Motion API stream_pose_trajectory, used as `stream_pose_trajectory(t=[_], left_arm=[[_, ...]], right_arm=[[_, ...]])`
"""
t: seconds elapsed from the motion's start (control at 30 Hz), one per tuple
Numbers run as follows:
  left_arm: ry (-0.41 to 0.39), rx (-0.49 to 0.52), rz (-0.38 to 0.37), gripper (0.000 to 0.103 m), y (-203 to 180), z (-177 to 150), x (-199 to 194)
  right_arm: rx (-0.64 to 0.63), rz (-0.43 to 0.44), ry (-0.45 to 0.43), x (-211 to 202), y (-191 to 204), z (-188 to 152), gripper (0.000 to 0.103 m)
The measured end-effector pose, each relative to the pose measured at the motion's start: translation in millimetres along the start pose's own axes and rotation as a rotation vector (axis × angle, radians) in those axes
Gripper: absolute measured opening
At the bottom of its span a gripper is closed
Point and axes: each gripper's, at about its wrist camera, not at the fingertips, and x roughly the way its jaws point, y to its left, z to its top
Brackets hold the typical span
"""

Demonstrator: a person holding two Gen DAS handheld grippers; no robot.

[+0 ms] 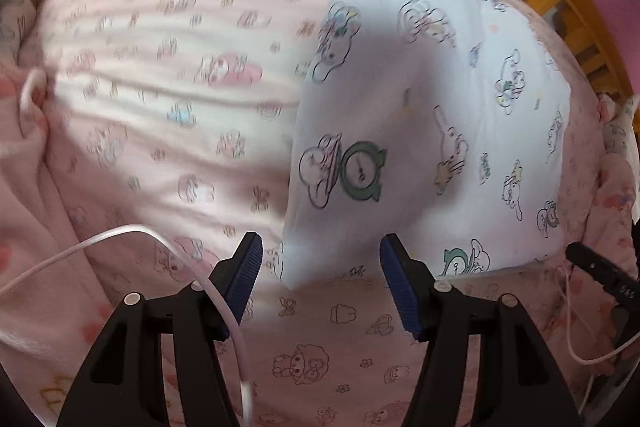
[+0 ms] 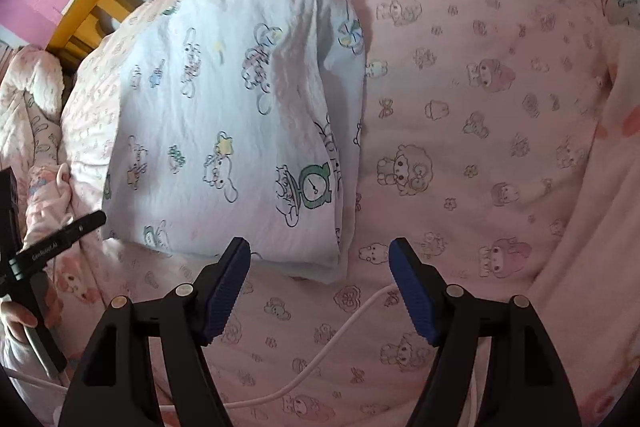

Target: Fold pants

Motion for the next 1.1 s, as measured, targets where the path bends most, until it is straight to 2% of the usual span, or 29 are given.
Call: stream_pose_trajectory(t=[0.17,0.37,0.47,0.57,0.63,0.73,0.83,1.03,1.07,1.1], left_arm=[[0.017,-0.030,0.012,0.060,9,0,12],[0.053,-0.055,-0.012,0.058,13,-2,29],[0.057,-0.035,-0.015,0.056,10,-3,34],[0.054,-0.025,-0.015,0.044,7,-4,39],[0.042,-0.014,-0.023,0.026,5,-5,39],[0.034,0.036,-0.016,0.015,-3,-8,40],[0.017,0.055,-0.020,0.008,-7,-10,38],[-0.032,0.070,-0.025,0.005,-9,-9,22],[-0.041,0.073,-0.023,0.005,-10,-10,19],[-0.049,0.077,-0.022,0.005,-11,-10,15]], right_arm=[[0.029,0.021,0.024,15,-3,-5,0.072],[0.079,0.094,0.078,35,-12,-7,0.053],[0.109,0.123,0.096,41,-16,-7,0.052],[0.127,0.141,0.099,43,-16,-6,0.052],[0.139,0.152,0.103,44,-19,-6,0.052],[0.160,0.145,0.089,40,-25,-6,0.052],[0.184,0.148,0.069,38,-30,-5,0.053],[0.210,0.170,0.097,48,-37,-5,0.053],[0.196,0.152,0.099,52,-34,-4,0.047],[0.180,0.148,0.098,54,-31,-5,0.028]])
